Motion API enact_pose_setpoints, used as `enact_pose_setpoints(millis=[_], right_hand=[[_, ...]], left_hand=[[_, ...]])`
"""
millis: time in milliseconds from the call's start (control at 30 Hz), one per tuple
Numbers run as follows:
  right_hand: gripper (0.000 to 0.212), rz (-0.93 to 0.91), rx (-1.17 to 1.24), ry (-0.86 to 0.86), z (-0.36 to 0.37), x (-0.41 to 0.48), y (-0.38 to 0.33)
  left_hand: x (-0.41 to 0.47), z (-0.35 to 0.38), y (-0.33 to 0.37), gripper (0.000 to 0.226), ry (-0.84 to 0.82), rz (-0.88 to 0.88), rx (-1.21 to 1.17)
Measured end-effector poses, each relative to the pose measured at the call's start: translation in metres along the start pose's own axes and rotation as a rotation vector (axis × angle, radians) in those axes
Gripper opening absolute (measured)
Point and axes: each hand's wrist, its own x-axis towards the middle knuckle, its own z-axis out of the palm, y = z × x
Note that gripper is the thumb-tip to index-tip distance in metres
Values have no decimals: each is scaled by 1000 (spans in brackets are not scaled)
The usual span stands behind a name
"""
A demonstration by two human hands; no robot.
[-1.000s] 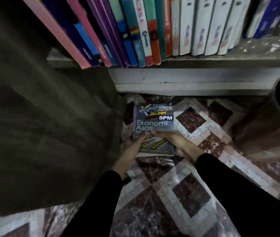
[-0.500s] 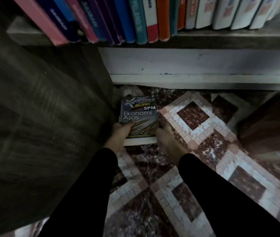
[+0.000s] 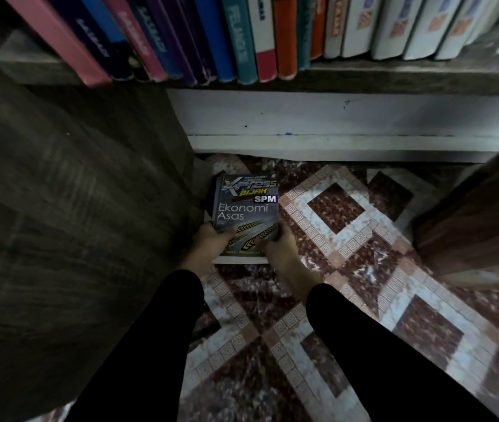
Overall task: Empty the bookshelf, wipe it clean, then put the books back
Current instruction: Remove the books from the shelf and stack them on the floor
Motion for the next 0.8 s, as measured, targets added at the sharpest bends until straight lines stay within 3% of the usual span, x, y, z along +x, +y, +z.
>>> enact_pose_setpoints(millis=[167,367,633,800], right_hand=[[39,26,-287,-63,-7,-2,-6],[40,-90,-911,-191,-41,-23,-31],[16,-31,-1105,-199,-83,-82,-76],[22,-138,-1210,-108,-111,-130,-115]], left_hand=[[-4,-3,-8,53,-48,60,152],[-35,-16,5,74,-37,236,642],[-110,-34,46,59,-208,399,938],[-172,-41,82,45,-202,496,1059]])
